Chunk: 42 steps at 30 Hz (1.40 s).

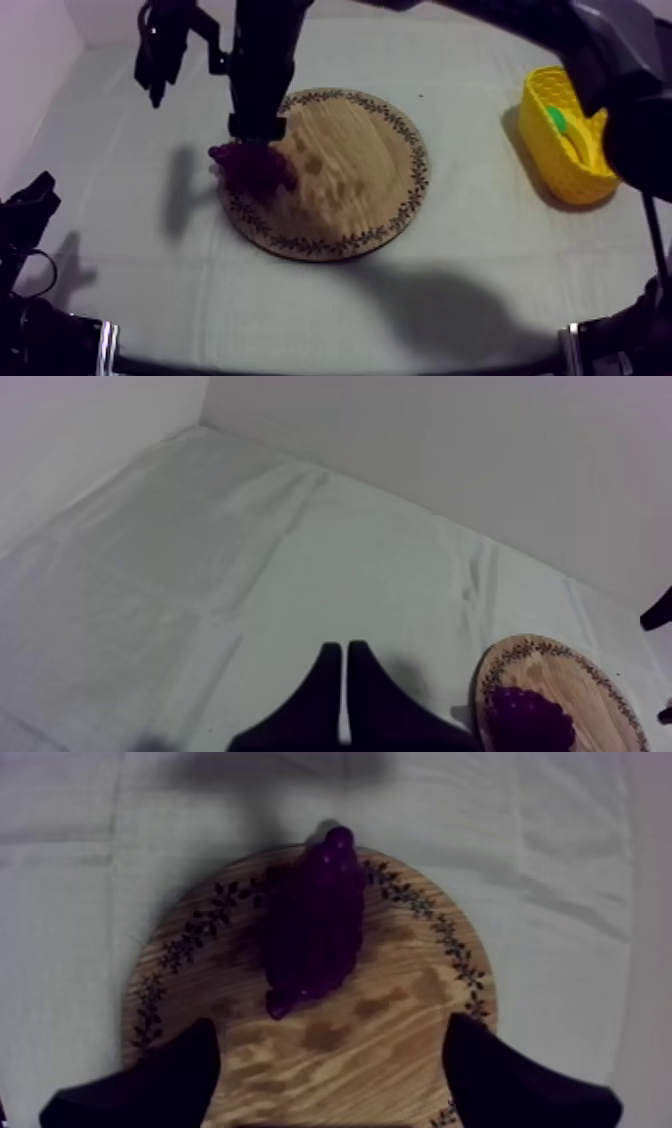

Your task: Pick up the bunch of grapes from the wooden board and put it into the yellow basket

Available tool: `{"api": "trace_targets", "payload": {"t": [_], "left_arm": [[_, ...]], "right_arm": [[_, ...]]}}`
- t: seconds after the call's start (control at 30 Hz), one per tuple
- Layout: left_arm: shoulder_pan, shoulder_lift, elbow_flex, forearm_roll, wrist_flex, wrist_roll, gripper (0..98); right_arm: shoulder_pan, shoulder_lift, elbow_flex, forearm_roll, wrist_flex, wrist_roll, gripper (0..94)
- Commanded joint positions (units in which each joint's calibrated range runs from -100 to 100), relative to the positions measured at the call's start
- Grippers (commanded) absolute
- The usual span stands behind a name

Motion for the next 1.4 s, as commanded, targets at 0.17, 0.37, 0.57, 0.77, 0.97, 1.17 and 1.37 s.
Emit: {"api": "trace_targets", "payload": {"t": [0.17, 0.37, 0.57, 0.77, 0.97, 1.17, 1.37], "left_arm": [[0.02, 0.02, -0.04, 0.01, 0.00, -0.01, 0.0], [0.02, 0.02, -0.04, 0.01, 0.00, -0.01, 0.0], [0.02, 0.02, -0.04, 0.01, 0.00, -0.01, 0.0], [0.02, 0.02, -0.04, 0.01, 0.00, -0.01, 0.0], [0.02, 0.02, -0.04, 0.01, 0.00, -0.01, 0.0], [0.02, 0.02, -0.04, 0.01, 0.00, -0.01, 0.0], [0.02, 0.02, -0.04, 0.01, 0.00, -0.01, 0.0]], "right_arm": [[0.10, 5.82, -1.61, -0.49, -0.64, -0.17, 64.7], [0.37, 9.12, -3.02, -0.38, -0.92, -0.15, 65.5], [0.39, 11.89, -3.69, 0.09, -2.09, -0.43, 67.1], [0.22, 14.51, -5.06, 0.16, -2.84, -0.72, 68.1], [0.19, 17.21, -7.95, -0.07, -2.75, -0.75, 68.5], [0.25, 19.90, -11.20, -0.08, -2.14, -0.48, 68.1], [0.40, 22.08, -13.79, 0.03, -1.58, -0.08, 64.7]]}}
